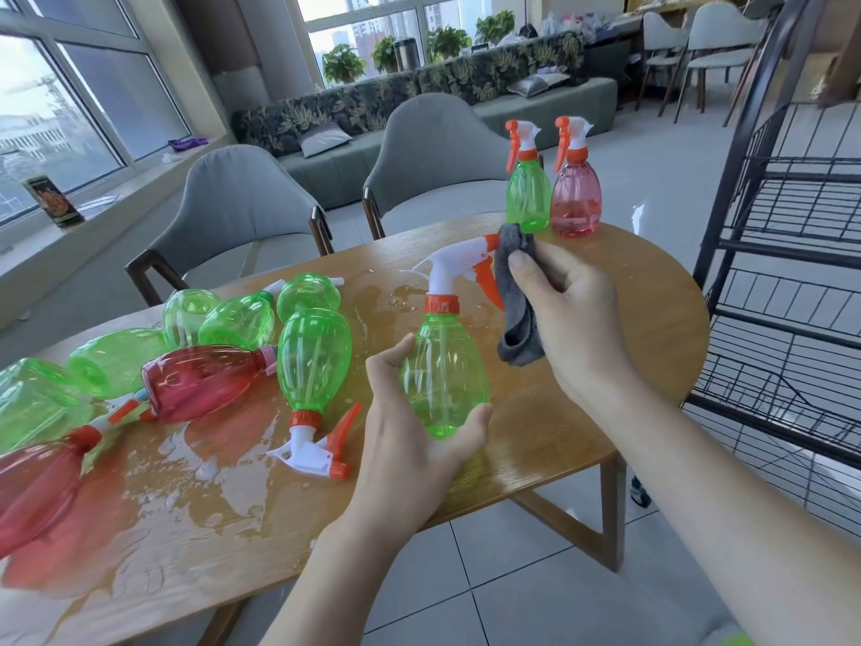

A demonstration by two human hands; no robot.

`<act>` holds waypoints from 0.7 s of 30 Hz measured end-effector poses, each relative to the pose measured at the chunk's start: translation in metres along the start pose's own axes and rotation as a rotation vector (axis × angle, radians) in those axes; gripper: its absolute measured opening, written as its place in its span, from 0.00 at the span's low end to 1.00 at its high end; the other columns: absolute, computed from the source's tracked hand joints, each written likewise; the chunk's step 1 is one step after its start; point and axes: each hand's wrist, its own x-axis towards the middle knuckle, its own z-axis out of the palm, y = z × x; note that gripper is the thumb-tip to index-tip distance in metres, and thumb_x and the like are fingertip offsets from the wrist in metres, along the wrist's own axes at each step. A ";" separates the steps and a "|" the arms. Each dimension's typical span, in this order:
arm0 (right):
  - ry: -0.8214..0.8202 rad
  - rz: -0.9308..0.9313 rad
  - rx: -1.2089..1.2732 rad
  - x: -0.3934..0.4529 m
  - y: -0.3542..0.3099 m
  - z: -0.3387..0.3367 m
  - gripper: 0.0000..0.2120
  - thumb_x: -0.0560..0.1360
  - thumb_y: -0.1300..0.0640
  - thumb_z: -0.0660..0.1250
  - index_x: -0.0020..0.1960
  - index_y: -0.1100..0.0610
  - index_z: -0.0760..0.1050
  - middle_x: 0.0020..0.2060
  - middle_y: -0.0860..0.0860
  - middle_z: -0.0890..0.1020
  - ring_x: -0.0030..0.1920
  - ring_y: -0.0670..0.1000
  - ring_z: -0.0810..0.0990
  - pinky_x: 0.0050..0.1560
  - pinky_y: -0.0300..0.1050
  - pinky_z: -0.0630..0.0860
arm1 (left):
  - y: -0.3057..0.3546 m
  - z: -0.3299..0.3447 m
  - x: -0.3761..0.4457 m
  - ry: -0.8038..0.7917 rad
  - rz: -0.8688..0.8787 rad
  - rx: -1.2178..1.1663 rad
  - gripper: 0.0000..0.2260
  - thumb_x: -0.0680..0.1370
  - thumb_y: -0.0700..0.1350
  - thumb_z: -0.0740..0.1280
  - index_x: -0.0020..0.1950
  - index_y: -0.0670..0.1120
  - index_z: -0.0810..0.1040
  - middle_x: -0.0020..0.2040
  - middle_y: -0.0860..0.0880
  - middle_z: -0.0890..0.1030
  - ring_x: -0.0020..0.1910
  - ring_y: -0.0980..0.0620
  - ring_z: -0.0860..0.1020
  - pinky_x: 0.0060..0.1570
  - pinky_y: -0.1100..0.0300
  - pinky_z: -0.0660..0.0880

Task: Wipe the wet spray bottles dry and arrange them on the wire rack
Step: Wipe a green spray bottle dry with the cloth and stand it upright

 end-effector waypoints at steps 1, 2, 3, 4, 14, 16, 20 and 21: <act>-0.025 0.007 -0.021 0.000 0.001 0.000 0.09 0.84 0.58 0.66 0.58 0.47 0.82 0.51 0.45 0.88 0.55 0.45 0.86 0.57 0.46 0.81 | 0.000 0.000 0.000 0.000 0.001 0.002 0.37 0.74 0.43 0.82 0.70 0.54 0.58 0.64 0.66 0.66 0.63 0.85 0.62 0.58 0.85 0.59; -0.044 0.008 -0.045 0.000 0.001 0.000 0.09 0.84 0.58 0.65 0.58 0.47 0.82 0.51 0.45 0.88 0.54 0.45 0.86 0.58 0.48 0.82 | 0.000 0.000 0.000 -0.002 0.002 0.003 0.36 0.74 0.43 0.82 0.70 0.53 0.58 0.64 0.66 0.66 0.63 0.85 0.63 0.58 0.85 0.59; -0.061 0.008 -0.067 -0.001 0.001 -0.001 0.09 0.84 0.58 0.65 0.58 0.46 0.82 0.51 0.45 0.88 0.54 0.45 0.86 0.59 0.50 0.82 | 0.000 -0.001 0.000 -0.004 0.002 0.004 0.36 0.74 0.43 0.81 0.69 0.53 0.58 0.64 0.66 0.65 0.63 0.86 0.63 0.58 0.85 0.59; -0.083 0.006 -0.092 -0.002 0.000 -0.003 0.10 0.84 0.58 0.65 0.58 0.45 0.82 0.51 0.45 0.88 0.54 0.45 0.85 0.60 0.51 0.81 | -0.001 -0.001 0.000 -0.007 0.002 0.003 0.36 0.74 0.43 0.81 0.69 0.52 0.58 0.64 0.66 0.65 0.63 0.86 0.62 0.58 0.85 0.59; -0.213 -0.032 -0.236 -0.003 -0.015 -0.026 0.12 0.84 0.59 0.66 0.60 0.44 0.81 0.53 0.41 0.87 0.57 0.42 0.84 0.61 0.47 0.81 | -0.004 -0.004 0.003 -0.077 0.019 0.024 0.36 0.74 0.48 0.81 0.69 0.59 0.56 0.68 0.70 0.61 0.65 0.88 0.56 0.62 0.86 0.54; -0.242 -0.025 -0.255 -0.004 -0.014 -0.027 0.12 0.84 0.58 0.65 0.65 0.49 0.81 0.54 0.41 0.87 0.58 0.41 0.84 0.60 0.42 0.80 | -0.005 -0.006 0.003 -0.070 0.015 0.023 0.36 0.74 0.48 0.81 0.68 0.58 0.57 0.68 0.70 0.62 0.65 0.88 0.57 0.61 0.86 0.54; -0.379 0.004 -0.426 -0.009 -0.010 -0.039 0.15 0.83 0.57 0.67 0.69 0.51 0.80 0.58 0.39 0.84 0.60 0.37 0.82 0.63 0.40 0.78 | -0.007 -0.011 0.003 -0.034 -0.019 0.030 0.36 0.74 0.47 0.81 0.68 0.57 0.58 0.67 0.67 0.65 0.60 0.83 0.64 0.57 0.87 0.57; -0.407 0.006 -0.491 -0.010 -0.009 -0.042 0.16 0.83 0.56 0.67 0.70 0.51 0.79 0.59 0.38 0.83 0.61 0.36 0.81 0.64 0.40 0.78 | -0.008 -0.012 0.003 -0.031 -0.027 0.029 0.36 0.74 0.47 0.81 0.68 0.58 0.58 0.67 0.65 0.66 0.60 0.81 0.65 0.57 0.87 0.57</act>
